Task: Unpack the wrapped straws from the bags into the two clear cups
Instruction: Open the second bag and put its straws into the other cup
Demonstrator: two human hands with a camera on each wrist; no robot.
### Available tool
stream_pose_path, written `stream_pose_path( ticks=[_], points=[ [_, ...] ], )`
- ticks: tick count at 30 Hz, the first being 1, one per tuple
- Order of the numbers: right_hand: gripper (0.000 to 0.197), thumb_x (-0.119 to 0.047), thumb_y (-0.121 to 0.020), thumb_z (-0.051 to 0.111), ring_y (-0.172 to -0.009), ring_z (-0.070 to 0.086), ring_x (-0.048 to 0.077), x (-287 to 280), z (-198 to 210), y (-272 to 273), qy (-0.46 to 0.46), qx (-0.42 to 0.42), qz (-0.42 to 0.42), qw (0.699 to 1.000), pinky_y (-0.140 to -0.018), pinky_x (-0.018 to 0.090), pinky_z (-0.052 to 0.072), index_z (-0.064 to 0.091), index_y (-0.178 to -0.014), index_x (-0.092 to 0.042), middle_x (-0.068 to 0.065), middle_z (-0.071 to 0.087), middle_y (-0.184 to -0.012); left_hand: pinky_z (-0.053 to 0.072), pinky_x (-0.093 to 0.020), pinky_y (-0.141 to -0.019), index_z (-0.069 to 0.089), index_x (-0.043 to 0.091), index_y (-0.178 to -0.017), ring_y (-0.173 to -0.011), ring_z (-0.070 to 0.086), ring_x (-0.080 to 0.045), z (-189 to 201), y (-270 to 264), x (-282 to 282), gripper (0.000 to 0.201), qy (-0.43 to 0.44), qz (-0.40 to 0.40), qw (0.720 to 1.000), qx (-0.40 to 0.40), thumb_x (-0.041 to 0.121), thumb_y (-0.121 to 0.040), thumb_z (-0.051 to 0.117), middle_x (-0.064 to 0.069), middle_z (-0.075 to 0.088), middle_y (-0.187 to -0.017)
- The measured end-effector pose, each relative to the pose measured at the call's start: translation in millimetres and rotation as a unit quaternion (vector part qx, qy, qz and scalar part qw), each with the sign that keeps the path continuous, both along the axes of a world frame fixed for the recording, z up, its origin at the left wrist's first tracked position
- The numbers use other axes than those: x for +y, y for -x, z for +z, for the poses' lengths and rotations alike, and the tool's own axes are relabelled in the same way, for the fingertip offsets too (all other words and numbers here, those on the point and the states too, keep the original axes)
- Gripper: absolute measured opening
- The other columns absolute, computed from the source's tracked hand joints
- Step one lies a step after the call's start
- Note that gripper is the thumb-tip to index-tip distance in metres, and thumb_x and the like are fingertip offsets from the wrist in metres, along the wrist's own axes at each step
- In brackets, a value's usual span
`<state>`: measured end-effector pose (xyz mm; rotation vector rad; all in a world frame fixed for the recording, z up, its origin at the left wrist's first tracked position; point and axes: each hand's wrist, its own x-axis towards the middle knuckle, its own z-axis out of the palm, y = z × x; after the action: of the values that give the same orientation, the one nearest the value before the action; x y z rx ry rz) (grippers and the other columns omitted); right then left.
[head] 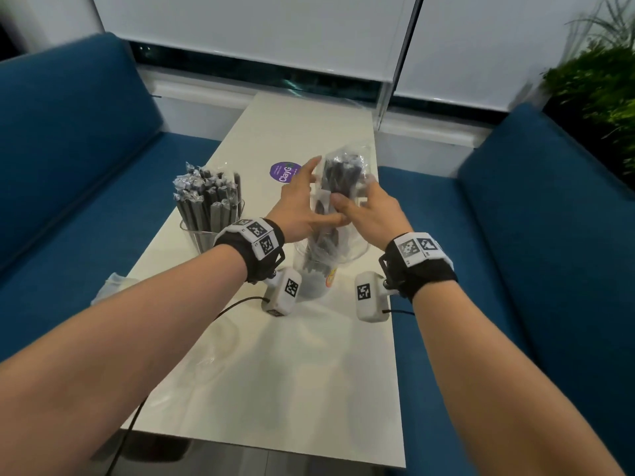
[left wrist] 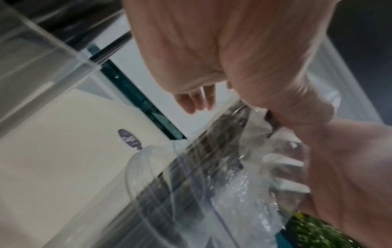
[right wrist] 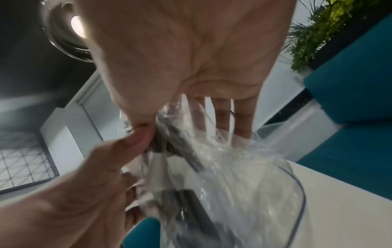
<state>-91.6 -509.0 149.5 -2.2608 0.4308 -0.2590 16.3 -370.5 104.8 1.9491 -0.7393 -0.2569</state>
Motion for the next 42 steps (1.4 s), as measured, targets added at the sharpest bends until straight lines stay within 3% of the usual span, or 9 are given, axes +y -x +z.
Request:
stream_pose_path(
  ticks=[4, 7, 11, 17, 21, 34, 36, 38, 42],
  points=[
    [0.055, -0.054, -0.094, 0.067, -0.103, 0.065, 0.005, 0.3, 12.7, 2.4, -0.015, -0.095, 0.015, 0.995, -0.087, 0.021, 0.052, 0.05, -0.139, -0.027, -0.009, 0.067, -0.123, 0.049, -0.011, -0.086, 0.031, 0.027, -0.156, -0.115, 0.06, -0.008, 19.6, 3.7, 11.9, 0.089, 0.054, -0.028, 0.998, 0.022, 0.021, -0.083, 0.081, 0.0, 0.058, -0.135],
    [0.061, -0.046, -0.096, 0.068, -0.094, 0.067, 0.011, 2.6, 9.2, 5.6, 0.003, -0.121, -0.024, 0.992, -0.08, 0.024, 0.052, 0.037, -0.147, -0.031, -0.003, 0.061, -0.123, 0.053, -0.027, -0.093, 0.054, 0.026, -0.139, -0.102, 0.065, -0.011, 29.5, 3.1, 19.6, 0.053, 0.113, -0.007, 0.992, 0.051, 0.017, -0.088, 0.068, -0.001, 0.065, -0.12],
    [0.034, -0.038, -0.1, 0.064, -0.1, 0.07, 0.022, 5.8, 6.4, 4.9, 0.05, -0.034, 0.018, 0.998, -0.095, 0.044, 0.056, 0.064, -0.129, -0.022, 0.006, 0.066, -0.126, 0.057, -0.032, -0.097, 0.069, 0.022, -0.119, -0.089, 0.068, -0.01, 31.8, 2.9, 25.7, 0.024, 0.07, -0.003, 0.997, -0.016, 0.016, -0.095, 0.068, 0.002, 0.073, -0.101],
    [0.039, -0.045, -0.099, 0.062, -0.101, 0.066, 0.02, 15.3, 20.1, 5.9, 0.048, -0.074, -0.009, 0.996, -0.09, 0.036, 0.055, 0.065, -0.13, -0.021, 0.003, 0.065, -0.122, 0.047, -0.008, -0.087, 0.075, 0.018, -0.118, -0.094, 0.068, -0.004, 46.8, 10.0, 25.9, 0.023, 0.112, 0.065, 0.988, -0.085, 0.02, -0.097, 0.067, 0.007, 0.074, -0.101],
    [0.043, -0.046, -0.099, 0.062, -0.106, 0.065, 0.016, 15.3, 30.6, 11.2, 0.044, -0.04, 0.013, 0.998, -0.095, 0.034, 0.053, 0.06, -0.137, -0.026, 0.001, 0.071, -0.12, 0.053, -0.025, -0.099, 0.072, 0.022, -0.123, -0.103, 0.071, -0.012, 56.2, 9.4, 33.2, 0.029, 0.131, 0.066, 0.986, -0.078, 0.022, -0.094, 0.068, 0.006, 0.074, -0.105],
    [0.032, -0.039, -0.102, 0.06, -0.088, 0.066, 0.009, 18.4, 70.8, 28.4, 0.024, -0.25, -0.126, 0.96, -0.085, 0.034, 0.059, 0.061, -0.13, -0.022, -0.004, 0.071, -0.104, 0.053, -0.03, -0.095, 0.05, 0.028, -0.145, -0.113, 0.061, -0.013, 77.0, 17.7, 48.8, 0.056, 0.084, 0.077, 0.992, -0.06, 0.032, -0.093, 0.071, 0.003, 0.059, -0.134],
    [0.036, -0.04, -0.102, 0.061, -0.084, 0.065, 0.004, 19.8, 80.3, 31.6, 0.019, -0.295, -0.135, 0.946, -0.079, 0.018, 0.055, 0.058, -0.13, -0.019, -0.007, 0.07, -0.105, 0.052, -0.031, -0.093, 0.045, 0.029, -0.147, -0.112, 0.061, -0.014, 81.3, 18.1, 49.0, 0.057, 0.093, 0.094, 0.989, -0.064, 0.039, -0.095, 0.067, 0.001, 0.056, -0.137],
    [0.039, -0.041, -0.1, 0.064, -0.081, 0.065, 0.0, 21.0, 89.1, 36.5, 0.016, -0.33, -0.137, 0.934, -0.069, 0.003, 0.047, 0.056, -0.128, -0.015, -0.009, 0.07, -0.108, 0.054, -0.034, -0.093, 0.047, 0.026, -0.145, -0.109, 0.062, -0.016, 88.2, 20.3, 50.9, 0.052, 0.106, 0.11, 0.986, -0.063, 0.042, -0.098, 0.062, -0.002, 0.056, -0.136],
    [0.031, -0.033, -0.097, 0.069, -0.08, 0.057, -0.015, 27.6, 98.8, 58.3, 0.014, -0.414, -0.143, 0.899, -0.078, 0.016, 0.052, 0.05, -0.111, -0.012, -0.013, 0.056, -0.097, 0.061, -0.042, -0.083, 0.058, 0.02, -0.129, -0.094, 0.067, -0.02, 108.2, 30.7, 68.2, 0.038, 0.154, 0.139, 0.975, -0.075, 0.044, -0.104, 0.045, -0.002, 0.064, -0.112]
  ],
)
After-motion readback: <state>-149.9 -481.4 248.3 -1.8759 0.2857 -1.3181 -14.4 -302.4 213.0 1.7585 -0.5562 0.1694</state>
